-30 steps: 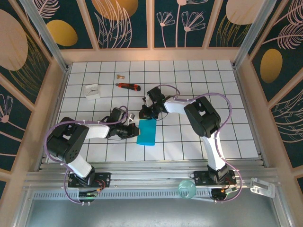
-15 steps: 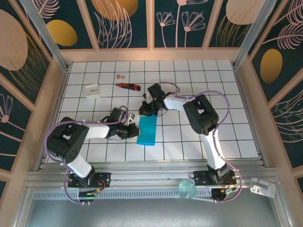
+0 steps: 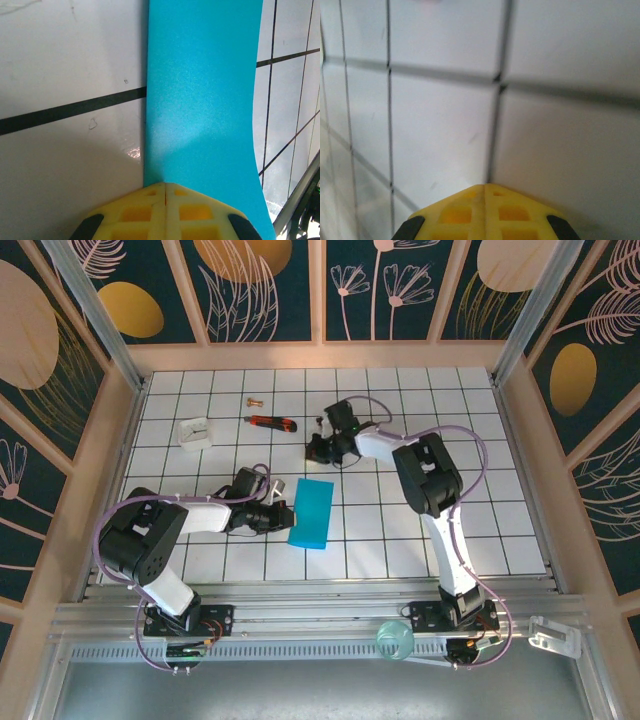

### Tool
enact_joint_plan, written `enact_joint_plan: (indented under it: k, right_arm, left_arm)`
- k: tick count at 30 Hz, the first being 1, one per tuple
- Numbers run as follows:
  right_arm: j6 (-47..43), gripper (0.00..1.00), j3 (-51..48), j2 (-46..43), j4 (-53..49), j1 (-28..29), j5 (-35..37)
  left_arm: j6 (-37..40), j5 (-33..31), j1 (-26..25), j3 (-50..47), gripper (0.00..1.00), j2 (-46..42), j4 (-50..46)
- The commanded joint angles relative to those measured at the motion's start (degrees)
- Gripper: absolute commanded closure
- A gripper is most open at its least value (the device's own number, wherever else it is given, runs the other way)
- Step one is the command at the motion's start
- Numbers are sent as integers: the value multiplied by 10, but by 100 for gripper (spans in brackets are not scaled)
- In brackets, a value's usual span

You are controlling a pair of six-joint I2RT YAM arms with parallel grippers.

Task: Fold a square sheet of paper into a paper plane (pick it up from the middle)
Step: First fold in half a square sheet of paper at the center of the table.

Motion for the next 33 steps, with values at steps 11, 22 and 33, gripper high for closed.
enact_joint_plan:
  k: [11, 22, 33]
  right_arm:
    - [-22, 100, -192, -195, 85, 10, 6]
    - [36, 100, -252, -180, 145, 98, -17]
    - [23, 100, -272, -130, 153, 98, -6]
  left_arm:
    - [9, -118, -18, -47, 100, 62, -106]
    - [2, -120, -18, -46, 100, 56, -103]
    - [-7, -114, -18, -31, 100, 41, -107]
